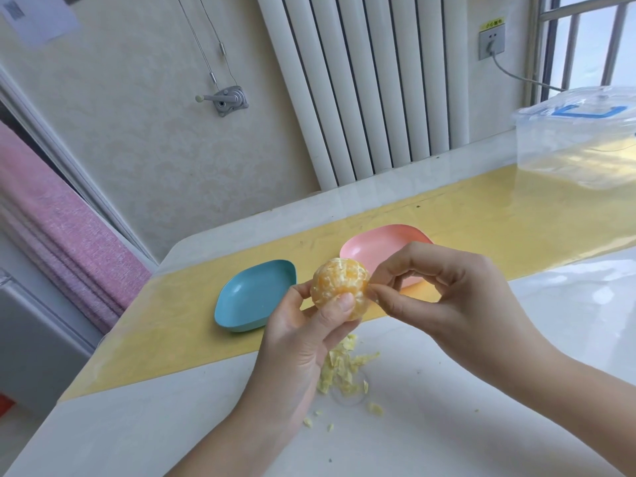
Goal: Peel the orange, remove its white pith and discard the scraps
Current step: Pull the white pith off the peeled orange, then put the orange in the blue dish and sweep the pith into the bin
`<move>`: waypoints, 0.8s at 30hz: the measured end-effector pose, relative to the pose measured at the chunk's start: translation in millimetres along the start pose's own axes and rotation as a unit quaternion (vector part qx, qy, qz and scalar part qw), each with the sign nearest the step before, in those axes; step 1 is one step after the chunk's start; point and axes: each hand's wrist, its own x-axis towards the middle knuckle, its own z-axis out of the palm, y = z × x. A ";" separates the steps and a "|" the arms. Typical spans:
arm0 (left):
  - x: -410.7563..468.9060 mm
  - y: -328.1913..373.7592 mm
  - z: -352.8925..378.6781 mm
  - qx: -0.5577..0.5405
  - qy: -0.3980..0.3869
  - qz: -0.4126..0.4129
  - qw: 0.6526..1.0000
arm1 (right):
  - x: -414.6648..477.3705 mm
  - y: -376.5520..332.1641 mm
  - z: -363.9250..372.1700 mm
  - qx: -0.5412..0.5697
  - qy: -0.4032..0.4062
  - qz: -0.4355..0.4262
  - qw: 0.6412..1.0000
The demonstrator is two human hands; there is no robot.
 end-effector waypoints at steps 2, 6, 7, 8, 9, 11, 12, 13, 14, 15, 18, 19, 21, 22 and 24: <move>0.4 1.6 -0.4 -0.011 -0.004 -0.011 1.000 | 0.2 -0.3 0.6 0.003 -0.010 0.005 1.000; 10.8 7.8 -7.2 -0.022 0.011 -0.023 0.999 | 1.3 5.1 0.9 -0.042 -0.015 0.029 0.999; 16.1 11.0 -11.3 -0.010 0.028 -0.021 0.999 | 1.7 8.8 0.4 -0.074 -0.017 0.040 0.996; 23.0 15.0 -18.1 0.014 0.050 -0.012 0.999 | 1.8 13.6 -0.2 -0.116 -0.025 0.051 0.992; 30.4 20.1 -25.9 0.052 0.069 0.002 0.996 | 1.6 18.7 -0.7 -0.160 -0.043 0.063 0.984; 45.7 31.5 -45.5 0.168 0.104 0.037 0.980 | 0.1 28.8 -1.0 -0.227 -0.095 0.080 0.966; 52.9 36.9 -57.0 0.241 0.121 0.044 0.962 | -0.7 33.1 -0.7 -0.246 -0.122 0.080 0.958; 59.8 41.2 -69.1 0.313 0.135 0.040 0.939 | -1.1 36.1 0.0 -0.255 -0.146 0.076 0.953; 65.9 44.4 -81.2 0.378 0.146 0.027 0.914 | -1.6 38.2 0.9 -0.256 -0.168 0.070 0.949; 71.6 46.0 -93.1 0.435 0.150 0.014 0.888 | -2.0 39.8 1.9 -0.255 -0.185 0.064 0.947; 82.1 44.7 -116.4 0.580 0.142 -0.007 0.802 | -4.6 42.9 5.4 -0.254 -0.222 0.079 0.938; 83.0 42.8 -119.1 0.609 0.140 -0.006 0.781 | -5.1 44.3 7.0 -0.251 -0.236 0.089 0.935; 83.3 36.8 -119.7 0.640 0.139 -0.001 0.756 | -6.6 46.9 10.2 -0.246 -0.262 0.101 0.928; 83.4 33.3 -119.9 0.646 0.140 0.004 0.750 | -7.7 47.8 11.6 -0.245 -0.273 0.104 0.924; 82.8 26.5 -120.1 0.651 0.140 0.011 0.746 | -10.1 49.0 14.5 -0.243 -0.292 0.115 0.918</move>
